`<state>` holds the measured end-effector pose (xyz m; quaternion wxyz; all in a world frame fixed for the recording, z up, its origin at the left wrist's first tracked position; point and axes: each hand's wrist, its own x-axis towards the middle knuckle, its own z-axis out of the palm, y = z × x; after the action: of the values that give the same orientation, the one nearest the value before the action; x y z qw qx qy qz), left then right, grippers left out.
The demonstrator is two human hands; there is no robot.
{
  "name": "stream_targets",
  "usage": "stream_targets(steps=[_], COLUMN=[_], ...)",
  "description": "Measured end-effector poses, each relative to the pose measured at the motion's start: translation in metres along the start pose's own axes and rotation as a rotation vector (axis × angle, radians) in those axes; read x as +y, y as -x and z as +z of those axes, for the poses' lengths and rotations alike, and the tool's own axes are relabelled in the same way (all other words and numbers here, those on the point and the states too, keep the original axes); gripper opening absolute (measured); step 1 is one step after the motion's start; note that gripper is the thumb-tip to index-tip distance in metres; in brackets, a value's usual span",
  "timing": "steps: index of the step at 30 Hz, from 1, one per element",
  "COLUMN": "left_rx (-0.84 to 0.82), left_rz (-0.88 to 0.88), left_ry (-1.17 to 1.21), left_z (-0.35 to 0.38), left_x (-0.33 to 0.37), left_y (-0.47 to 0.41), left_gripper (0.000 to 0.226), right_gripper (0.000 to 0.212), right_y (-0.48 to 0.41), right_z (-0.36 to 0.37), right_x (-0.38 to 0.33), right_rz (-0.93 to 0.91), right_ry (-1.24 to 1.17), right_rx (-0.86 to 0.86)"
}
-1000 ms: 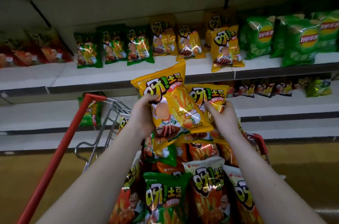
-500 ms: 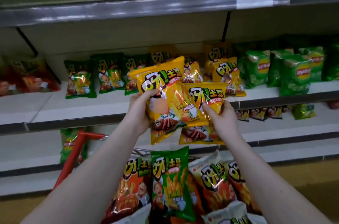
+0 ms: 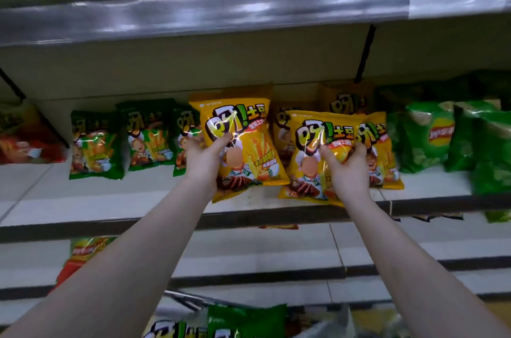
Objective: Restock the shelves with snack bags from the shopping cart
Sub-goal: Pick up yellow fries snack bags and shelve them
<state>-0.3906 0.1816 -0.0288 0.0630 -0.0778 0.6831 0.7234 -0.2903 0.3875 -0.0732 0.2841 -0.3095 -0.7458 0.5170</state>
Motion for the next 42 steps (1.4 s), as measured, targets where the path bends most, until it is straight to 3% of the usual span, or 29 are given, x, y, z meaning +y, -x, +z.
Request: stream_targets(steps=[3,6,13,18,21,26,33,42], left_rx=[0.004,0.014,0.123,0.223,0.206,0.178,0.148,0.077], left_rz=[0.045,0.064,0.027,-0.042,-0.008,-0.034,-0.025,0.188], left_ry=[-0.086,-0.152,-0.204,-0.238,-0.281,-0.33,-0.191,-0.341], left_z=[0.009,0.02,0.047,0.054,0.057,0.067,0.059,0.053], left_x=[-0.015,-0.029,-0.051,-0.057,-0.06,-0.068,-0.07,-0.044], left_y=[-0.01,-0.018,-0.039,-0.049,-0.057,-0.06,-0.045,0.002], left_gripper=[0.052,0.033,0.048,0.048,0.041,0.044,0.047,0.05], right_gripper=[0.074,0.071,0.064,0.08,0.064,0.053,0.057,0.053], right_y=[-0.016,-0.024,-0.041,-0.044,-0.028,-0.019,-0.025,0.003], right_z=[0.005,0.01,0.027,0.027,0.025,0.037,0.032,0.014], right_x=[0.01,0.017,0.024,0.021,0.02,0.035,0.04,0.02], right_rz=[0.008,0.012,-0.005,-0.077,-0.223,-0.256,-0.255,-0.265], right_ry=[0.001,-0.01,0.091,0.153,0.434,0.555,0.505,0.31], right_rx=[0.023,-0.001,-0.054,-0.031,0.0,-0.096,-0.14,-0.203])
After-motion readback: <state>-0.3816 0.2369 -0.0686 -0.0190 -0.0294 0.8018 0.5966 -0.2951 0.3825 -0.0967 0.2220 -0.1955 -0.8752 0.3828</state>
